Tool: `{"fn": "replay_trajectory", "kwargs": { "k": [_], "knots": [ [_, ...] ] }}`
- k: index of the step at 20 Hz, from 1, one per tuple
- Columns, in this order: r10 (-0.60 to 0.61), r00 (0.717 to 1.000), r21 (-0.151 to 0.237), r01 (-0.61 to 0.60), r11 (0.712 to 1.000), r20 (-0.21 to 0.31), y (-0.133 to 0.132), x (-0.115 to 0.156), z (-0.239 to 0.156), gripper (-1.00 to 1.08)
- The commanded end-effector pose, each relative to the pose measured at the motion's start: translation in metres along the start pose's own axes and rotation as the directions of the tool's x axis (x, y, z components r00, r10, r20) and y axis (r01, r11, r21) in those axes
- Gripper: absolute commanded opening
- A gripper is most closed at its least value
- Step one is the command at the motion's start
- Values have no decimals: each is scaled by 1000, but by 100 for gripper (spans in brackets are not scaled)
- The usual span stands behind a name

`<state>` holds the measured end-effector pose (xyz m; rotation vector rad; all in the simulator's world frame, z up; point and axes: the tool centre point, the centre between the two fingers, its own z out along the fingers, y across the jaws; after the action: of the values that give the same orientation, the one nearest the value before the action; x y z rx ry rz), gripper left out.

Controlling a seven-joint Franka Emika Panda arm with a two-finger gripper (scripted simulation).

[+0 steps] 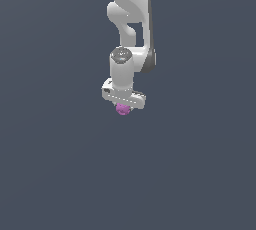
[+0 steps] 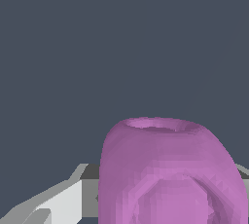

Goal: Pick up the object and move it to a goal position.

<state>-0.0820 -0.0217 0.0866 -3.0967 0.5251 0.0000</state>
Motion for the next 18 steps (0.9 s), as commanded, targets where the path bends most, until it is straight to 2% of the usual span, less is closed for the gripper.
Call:
{"fn": "replay_trajectory", "kwargs": {
  "k": [1,18],
  "knots": [
    [0,1000,0,0,1000,-1,4,0,-19,-100],
    [2,1000,0,-2,1000,0,43,0,-193,-100]
  ]
}}
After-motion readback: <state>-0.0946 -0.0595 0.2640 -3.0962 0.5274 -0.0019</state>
